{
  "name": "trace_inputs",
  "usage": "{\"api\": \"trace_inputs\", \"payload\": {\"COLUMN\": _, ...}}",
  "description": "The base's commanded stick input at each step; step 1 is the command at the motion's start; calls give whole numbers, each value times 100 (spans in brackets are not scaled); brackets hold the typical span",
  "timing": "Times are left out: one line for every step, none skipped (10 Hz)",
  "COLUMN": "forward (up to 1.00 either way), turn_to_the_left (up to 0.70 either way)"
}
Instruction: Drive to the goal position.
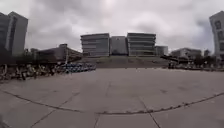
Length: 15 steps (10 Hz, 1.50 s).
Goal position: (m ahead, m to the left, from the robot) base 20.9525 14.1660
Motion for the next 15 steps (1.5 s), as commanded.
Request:
{"api": "trace_inputs", "payload": {"forward": 100, "turn_to_the_left": -10}}
{"api": "trace_inputs", "payload": {"forward": 100, "turn_to_the_left": -7}}
{"api": "trace_inputs", "payload": {"forward": 100, "turn_to_the_left": -7}}
{"api": "trace_inputs", "payload": {"forward": 100, "turn_to_the_left": -19}}
{"api": "trace_inputs", "payload": {"forward": 100, "turn_to_the_left": -12}}
{"api": "trace_inputs", "payload": {"forward": 100, "turn_to_the_left": -5}}
{"api": "trace_inputs", "payload": {"forward": 100, "turn_to_the_left": -4}}
{"api": "trace_inputs", "payload": {"forward": 100, "turn_to_the_left": -13}}
{"api": "trace_inputs", "payload": {"forward": 100, "turn_to_the_left": 0}}
{"api": "trace_inputs", "payload": {"forward": 100, "turn_to_the_left": 0}}
{"api": "trace_inputs", "payload": {"forward": 100, "turn_to_the_left": 0}}
{"api": "trace_inputs", "payload": {"forward": 100, "turn_to_the_left": -5}}
{"api": "trace_inputs", "payload": {"forward": 100, "turn_to_the_left": 0}}
{"api": "trace_inputs", "payload": {"forward": 100, "turn_to_the_left": 0}}
{"api": "trace_inputs", "payload": {"forward": 100, "turn_to_the_left": 0}}
